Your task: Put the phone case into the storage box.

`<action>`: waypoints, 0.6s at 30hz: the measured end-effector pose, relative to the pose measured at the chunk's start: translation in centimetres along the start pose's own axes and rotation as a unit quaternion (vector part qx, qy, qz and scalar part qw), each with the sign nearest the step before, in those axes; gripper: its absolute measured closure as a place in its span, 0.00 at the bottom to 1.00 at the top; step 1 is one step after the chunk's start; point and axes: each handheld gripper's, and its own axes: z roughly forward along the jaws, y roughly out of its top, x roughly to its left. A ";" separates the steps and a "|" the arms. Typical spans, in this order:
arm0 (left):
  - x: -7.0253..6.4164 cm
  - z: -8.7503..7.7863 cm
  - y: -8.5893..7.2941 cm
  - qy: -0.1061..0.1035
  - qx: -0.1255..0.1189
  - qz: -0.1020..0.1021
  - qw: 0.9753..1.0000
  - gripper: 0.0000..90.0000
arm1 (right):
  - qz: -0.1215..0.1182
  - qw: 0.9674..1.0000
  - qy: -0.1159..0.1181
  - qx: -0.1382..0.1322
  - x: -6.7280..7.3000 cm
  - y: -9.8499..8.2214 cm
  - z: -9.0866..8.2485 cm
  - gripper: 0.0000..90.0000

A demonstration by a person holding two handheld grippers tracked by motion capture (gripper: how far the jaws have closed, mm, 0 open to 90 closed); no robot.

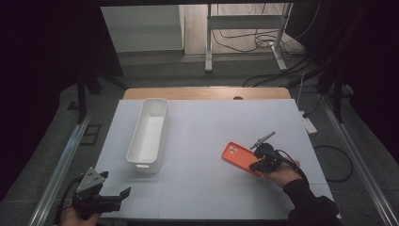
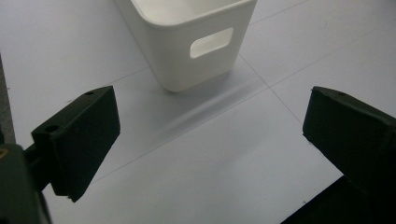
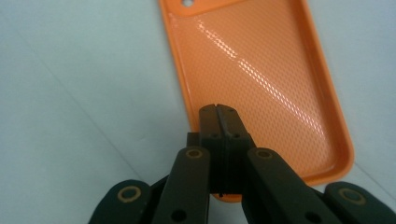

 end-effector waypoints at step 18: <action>0.0 0.0 0.0 0.001 0.001 0.002 1.000 0.05 | -0.017 1.000 0.026 0.007 2.0 0.4 0.6 0.99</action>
